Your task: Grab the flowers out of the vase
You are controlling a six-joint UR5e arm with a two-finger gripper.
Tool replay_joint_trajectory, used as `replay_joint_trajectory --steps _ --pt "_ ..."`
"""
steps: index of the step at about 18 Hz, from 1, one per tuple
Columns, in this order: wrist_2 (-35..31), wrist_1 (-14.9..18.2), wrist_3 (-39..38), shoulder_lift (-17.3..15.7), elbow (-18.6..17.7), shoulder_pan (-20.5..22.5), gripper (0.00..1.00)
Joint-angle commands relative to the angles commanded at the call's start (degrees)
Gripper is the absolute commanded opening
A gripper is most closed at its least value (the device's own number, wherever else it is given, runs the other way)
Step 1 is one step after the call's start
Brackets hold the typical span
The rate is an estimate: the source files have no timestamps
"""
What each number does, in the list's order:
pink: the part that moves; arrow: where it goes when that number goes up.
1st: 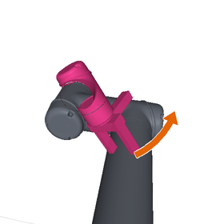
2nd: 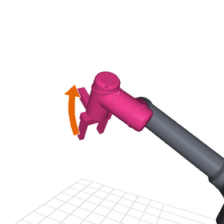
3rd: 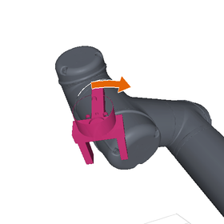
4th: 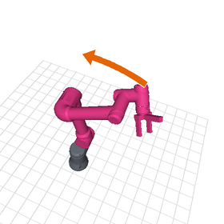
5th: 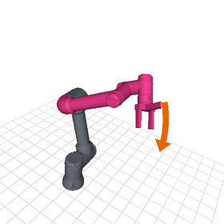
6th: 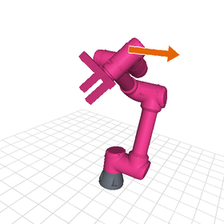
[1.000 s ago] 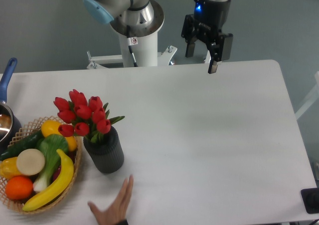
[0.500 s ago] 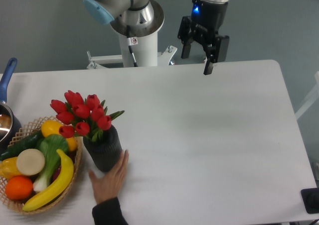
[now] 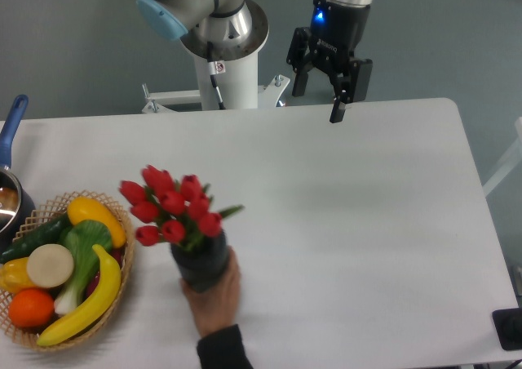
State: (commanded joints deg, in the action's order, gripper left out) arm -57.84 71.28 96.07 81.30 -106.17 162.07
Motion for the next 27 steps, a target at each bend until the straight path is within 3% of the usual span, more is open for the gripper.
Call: replay_joint_trajectory --steps 10,12,14,19,25,27 --pt "10.5 -1.7 -9.8 -0.3 -8.1 -0.1 1.0" --pt "14.1 -1.8 -10.1 -0.1 -8.3 -0.5 1.0" --pt "15.0 -3.9 -10.1 0.8 -8.4 -0.8 1.0" --pt "17.2 -5.8 -9.5 4.1 -9.8 -1.4 1.0" --pt "18.5 -15.0 -9.9 11.5 -9.6 -6.0 1.0" --pt "21.2 -16.5 -9.9 12.8 -9.6 -6.5 1.0"
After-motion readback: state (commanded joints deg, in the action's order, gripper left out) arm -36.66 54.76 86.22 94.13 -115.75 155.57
